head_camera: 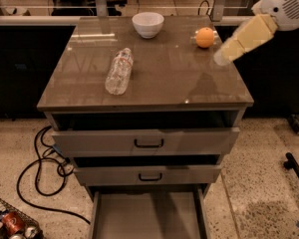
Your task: Place water bottle into bottom drawer
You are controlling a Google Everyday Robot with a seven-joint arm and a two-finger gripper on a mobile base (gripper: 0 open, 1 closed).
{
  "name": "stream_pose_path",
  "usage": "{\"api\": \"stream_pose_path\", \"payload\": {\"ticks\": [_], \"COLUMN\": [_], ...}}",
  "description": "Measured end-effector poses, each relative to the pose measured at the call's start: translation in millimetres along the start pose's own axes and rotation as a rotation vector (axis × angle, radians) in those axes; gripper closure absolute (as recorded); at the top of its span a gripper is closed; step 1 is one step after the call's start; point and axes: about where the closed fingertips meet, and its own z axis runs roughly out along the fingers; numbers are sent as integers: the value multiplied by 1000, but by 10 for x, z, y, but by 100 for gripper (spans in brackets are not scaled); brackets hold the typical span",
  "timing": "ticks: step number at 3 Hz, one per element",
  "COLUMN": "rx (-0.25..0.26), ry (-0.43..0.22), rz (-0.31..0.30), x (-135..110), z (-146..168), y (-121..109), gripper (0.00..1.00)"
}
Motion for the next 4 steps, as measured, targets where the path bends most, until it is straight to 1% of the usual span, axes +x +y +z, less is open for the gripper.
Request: {"api": "stream_pose_path", "payload": {"ticks": [1, 2, 3, 4], "rx": [-76, -137, -140, -146], "ry": [-111, -92, 19, 13], "rz": [214, 383, 556, 587], "x": [-296, -457, -543, -552], "z": [373, 816, 1163, 1170], "y": [-238, -431, -479, -467], "gripper": [0, 0, 0, 0]}}
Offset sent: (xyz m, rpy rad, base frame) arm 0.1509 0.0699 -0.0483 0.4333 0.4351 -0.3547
